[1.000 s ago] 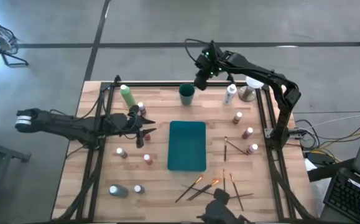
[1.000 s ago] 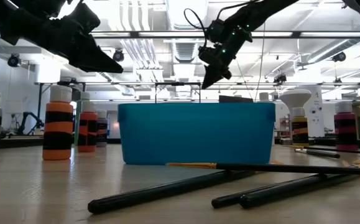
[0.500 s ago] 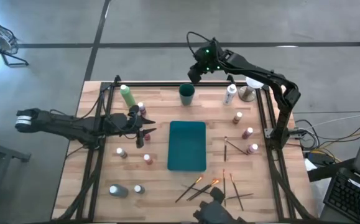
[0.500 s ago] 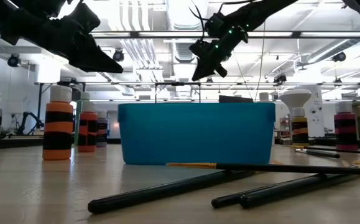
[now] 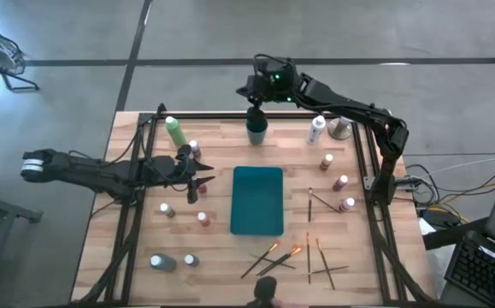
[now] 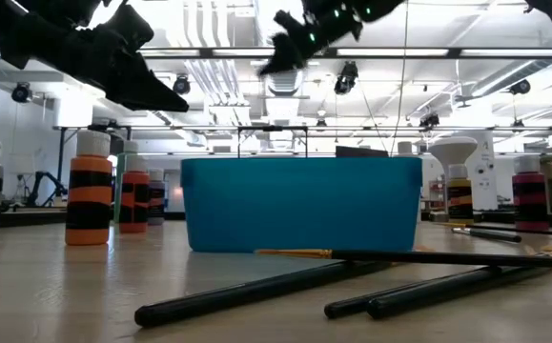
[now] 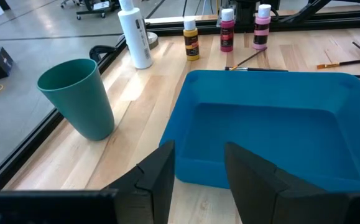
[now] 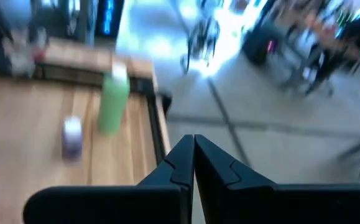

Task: Pick & Place Paint Supplies
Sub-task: Put the gold paint brush into the green cup

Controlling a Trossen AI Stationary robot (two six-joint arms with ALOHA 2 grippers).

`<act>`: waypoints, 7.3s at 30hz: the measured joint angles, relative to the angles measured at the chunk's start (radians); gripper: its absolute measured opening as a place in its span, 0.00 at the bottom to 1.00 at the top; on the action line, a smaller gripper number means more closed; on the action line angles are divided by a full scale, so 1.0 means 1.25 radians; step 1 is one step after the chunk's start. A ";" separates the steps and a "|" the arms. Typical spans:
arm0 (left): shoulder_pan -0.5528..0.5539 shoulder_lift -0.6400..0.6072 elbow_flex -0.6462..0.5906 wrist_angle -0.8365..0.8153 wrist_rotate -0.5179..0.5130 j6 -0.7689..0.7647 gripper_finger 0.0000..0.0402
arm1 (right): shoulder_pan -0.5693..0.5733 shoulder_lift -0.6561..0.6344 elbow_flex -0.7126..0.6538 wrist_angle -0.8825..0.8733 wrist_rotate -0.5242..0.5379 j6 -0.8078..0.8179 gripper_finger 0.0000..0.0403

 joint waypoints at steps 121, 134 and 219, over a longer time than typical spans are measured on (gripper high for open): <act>0.000 0.000 0.000 -0.005 0.000 0.000 0.36 | 0.281 -0.218 -0.781 -0.301 0.085 0.491 0.33; 0.000 0.000 0.000 -0.005 0.000 0.000 0.36 | 0.281 -0.183 -0.781 -0.301 0.083 0.487 0.26; 0.000 0.000 0.000 -0.011 0.000 0.000 0.36 | 0.068 -0.240 -0.367 0.281 0.064 0.154 0.02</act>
